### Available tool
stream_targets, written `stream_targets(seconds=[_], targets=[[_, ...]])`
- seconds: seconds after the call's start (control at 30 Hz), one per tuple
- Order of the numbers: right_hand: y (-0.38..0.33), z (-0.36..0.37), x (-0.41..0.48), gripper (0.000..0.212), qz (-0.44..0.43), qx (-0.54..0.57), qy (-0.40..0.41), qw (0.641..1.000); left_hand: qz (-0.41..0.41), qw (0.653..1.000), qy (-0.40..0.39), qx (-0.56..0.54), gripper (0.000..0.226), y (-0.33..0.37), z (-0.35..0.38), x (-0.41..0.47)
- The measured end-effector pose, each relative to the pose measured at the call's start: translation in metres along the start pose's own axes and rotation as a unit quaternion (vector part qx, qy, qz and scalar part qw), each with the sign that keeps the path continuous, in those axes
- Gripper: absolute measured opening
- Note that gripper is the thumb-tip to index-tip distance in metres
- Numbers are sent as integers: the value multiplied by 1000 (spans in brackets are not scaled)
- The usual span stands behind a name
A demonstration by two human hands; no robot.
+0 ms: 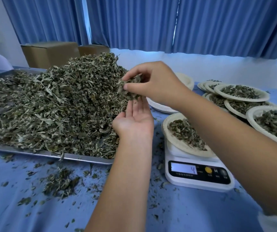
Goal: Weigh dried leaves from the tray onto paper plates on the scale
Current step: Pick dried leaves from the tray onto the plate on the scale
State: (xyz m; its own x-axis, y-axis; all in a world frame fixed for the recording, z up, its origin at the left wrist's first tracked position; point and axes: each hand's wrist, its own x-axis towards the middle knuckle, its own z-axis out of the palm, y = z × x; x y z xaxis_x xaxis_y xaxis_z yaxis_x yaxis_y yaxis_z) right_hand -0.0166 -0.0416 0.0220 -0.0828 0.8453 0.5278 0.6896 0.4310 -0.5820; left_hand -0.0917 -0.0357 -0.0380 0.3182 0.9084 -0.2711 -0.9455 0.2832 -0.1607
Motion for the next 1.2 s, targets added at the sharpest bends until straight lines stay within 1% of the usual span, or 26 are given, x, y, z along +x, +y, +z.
stream_targets(seconds=[0.03, 0.13, 0.2, 0.23, 0.33, 0.37, 0.47, 0.53, 0.6, 0.67, 0.73, 0.77, 0.87, 0.93, 1.0, 1.13, 1.2], targets=[[2, -10, -7, 10, 8, 10, 7, 1000, -6, 1000, 8, 1, 48, -3, 0, 2], [13, -38, -28, 10, 34, 34, 39, 998, -24, 999, -17, 32, 49, -8, -1, -6], [24, -55, -42, 9, 58, 16, 46, 997, -27, 999, -33, 27, 49, -9, -1, -9], [30, -62, -48, 9, 71, 0, 34, 997, -25, 999, -40, 27, 48, -10, -1, -9], [45, -76, -63, 9, 103, -46, -35, 993, -21, 998, -36, 51, 47, -14, -4, -11], [49, -79, -66, 9, 106, -76, -54, 990, -20, 997, -33, 62, 47, -16, -4, -11], [57, -85, -72, 7, 114, -189, -118, 968, -11, 995, -27, 96, 45, -20, -7, -11], [61, -88, -75, 6, 130, -219, -163, 953, -4, 993, -23, 116, 45, -22, -9, -10], [63, -90, -78, 13, 151, -226, -205, 940, -3, 991, -22, 129, 44, -23, -11, -9], [64, -92, -79, 24, 166, -238, -228, 929, 2, 990, -21, 140, 45, -24, -13, -9], [64, -95, -78, 30, 173, -240, -220, 929, 7, 989, -19, 147, 45, -24, -14, -10], [64, -97, -78, 29, 172, -233, -208, 934, 10, 989, -21, 148, 44, -24, -14, -10], [62, -99, -76, 11, 145, -207, -172, 952, 14, 988, -19, 155, 43, -24, -15, -11], [61, -98, -76, 6, 126, -200, -160, 958, 11, 987, -14, 160, 42, -25, -16, -11], [59, -97, -77, 6, 116, -201, -165, 959, 9, 986, -9, 164, 42, -25, -16, -10], [55, -96, -79, 3, 129, -206, -204, 948, 9, 986, -8, 169, 41, -25, -17, -10], [54, -96, -80, 3, 133, -207, -207, 947, 10, 986, -6, 168, 41, -24, -17, -9]])
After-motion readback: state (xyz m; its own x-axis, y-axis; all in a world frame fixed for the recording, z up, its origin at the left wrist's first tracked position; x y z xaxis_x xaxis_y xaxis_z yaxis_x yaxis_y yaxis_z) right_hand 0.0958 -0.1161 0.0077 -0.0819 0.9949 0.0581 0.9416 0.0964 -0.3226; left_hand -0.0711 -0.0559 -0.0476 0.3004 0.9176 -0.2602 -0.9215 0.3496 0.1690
